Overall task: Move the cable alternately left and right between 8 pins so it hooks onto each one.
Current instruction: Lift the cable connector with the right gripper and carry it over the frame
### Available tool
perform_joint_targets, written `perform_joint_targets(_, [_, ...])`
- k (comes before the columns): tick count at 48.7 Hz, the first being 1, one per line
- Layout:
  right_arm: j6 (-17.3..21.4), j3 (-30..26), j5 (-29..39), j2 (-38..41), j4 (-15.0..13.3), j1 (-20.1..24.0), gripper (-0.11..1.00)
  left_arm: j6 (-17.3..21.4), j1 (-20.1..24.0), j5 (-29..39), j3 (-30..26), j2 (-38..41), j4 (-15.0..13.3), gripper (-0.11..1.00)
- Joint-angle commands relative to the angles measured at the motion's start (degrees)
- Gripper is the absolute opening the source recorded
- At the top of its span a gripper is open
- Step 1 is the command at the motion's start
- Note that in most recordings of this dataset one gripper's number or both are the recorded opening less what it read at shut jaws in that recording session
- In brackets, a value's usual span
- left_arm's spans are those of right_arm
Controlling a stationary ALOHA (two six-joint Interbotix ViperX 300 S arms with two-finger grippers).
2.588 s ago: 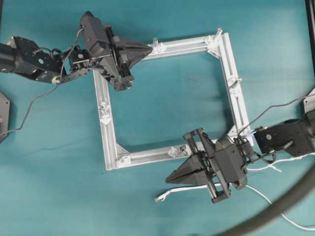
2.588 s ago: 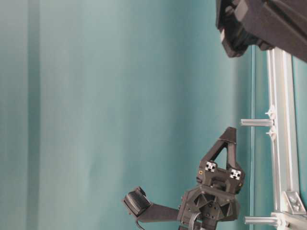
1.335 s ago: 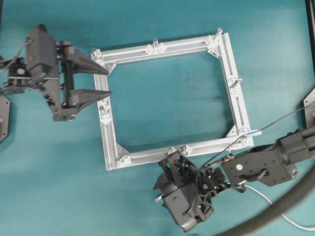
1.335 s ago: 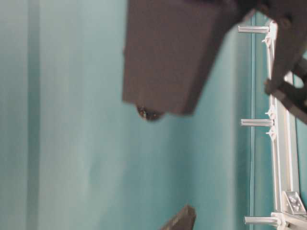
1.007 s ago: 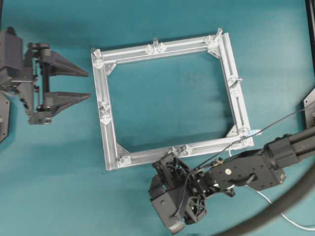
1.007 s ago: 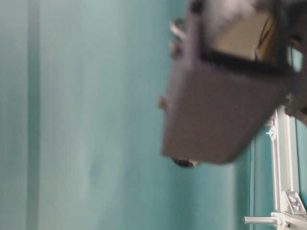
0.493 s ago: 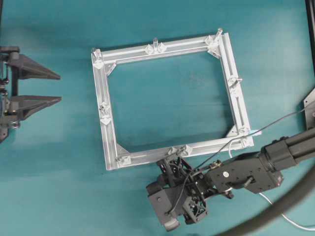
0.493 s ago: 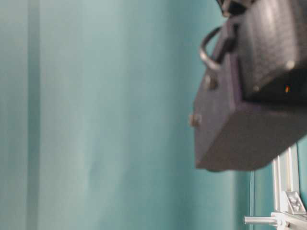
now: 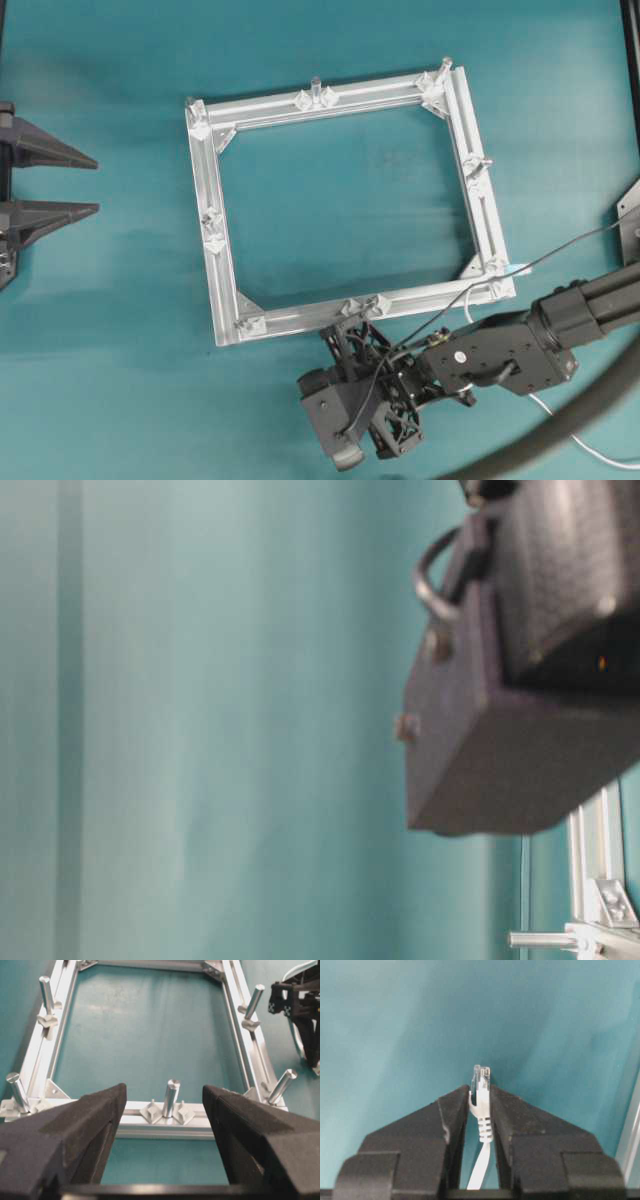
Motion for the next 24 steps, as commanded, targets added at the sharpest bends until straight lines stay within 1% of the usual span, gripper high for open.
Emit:
perform_joint_targets(1, [0.7, 0.3, 0.9, -3.6, -0.2, -0.3, 0.16, 0.2, 0.0, -0.1, -0.4, -0.1, 0.2, 0.74])
perform_joint_targets(3, [1.8, 0.8, 1.1, -5.1, -0.3, -0.4, 0.16, 0.2, 0.1, 0.0, -0.4, -0.3, 0.2, 0.74])
perform_joint_targets(8, [6.7, 3.3, 1.3, -10.0, -0.3, -0.4, 0.16, 0.1, 0.0, 0.4, -0.4, -0.4, 0.2, 0.74])
perform_joint_targets(17, [17.1, 8.7, 3.7, -18.1, -0.5, -0.2, 0.16, 0.1, 0.1, 0.8, -0.4, -0.5, 0.2, 0.74])
perform_joint_targets(21, [21.0, 10.6, 6.9, -20.9, -1.9, 0.3, 0.16, 0.1, 0.1, 0.8, -0.5, -0.5, 0.2, 0.74])
perform_joint_targets(24, [23.9, 11.7, 9.7, -22.8, -4.0, 0.7, 0.16, 0.1, 0.0, 0.8, -0.5, -0.5, 0.3, 0.74])
